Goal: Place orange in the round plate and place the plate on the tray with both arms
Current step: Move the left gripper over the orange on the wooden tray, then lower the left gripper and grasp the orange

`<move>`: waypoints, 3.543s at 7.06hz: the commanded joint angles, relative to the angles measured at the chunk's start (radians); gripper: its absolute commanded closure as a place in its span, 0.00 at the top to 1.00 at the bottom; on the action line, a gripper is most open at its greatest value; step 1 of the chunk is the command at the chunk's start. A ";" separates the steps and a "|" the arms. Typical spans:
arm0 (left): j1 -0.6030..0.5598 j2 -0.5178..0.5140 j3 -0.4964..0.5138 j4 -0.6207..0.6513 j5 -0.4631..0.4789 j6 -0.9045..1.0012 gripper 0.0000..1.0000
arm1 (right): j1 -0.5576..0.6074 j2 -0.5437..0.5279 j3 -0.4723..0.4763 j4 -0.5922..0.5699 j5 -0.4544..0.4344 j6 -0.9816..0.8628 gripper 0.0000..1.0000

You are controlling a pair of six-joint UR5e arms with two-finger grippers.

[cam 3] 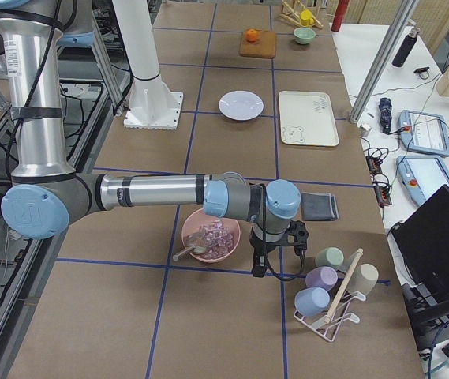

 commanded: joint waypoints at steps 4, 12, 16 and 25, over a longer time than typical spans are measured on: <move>0.000 0.005 -0.015 0.000 0.002 0.000 0.99 | 0.001 0.000 0.002 0.000 0.000 0.001 1.00; 0.041 -0.003 -0.110 -0.016 -0.006 -0.006 0.99 | -0.007 0.029 0.004 0.003 0.000 0.001 1.00; 0.240 -0.054 -0.106 -0.051 0.006 -0.361 0.99 | -0.015 0.032 -0.022 0.060 0.017 0.004 1.00; 0.395 0.029 0.055 -0.316 0.011 -0.433 0.99 | -0.019 0.043 -0.004 0.060 0.120 0.059 1.00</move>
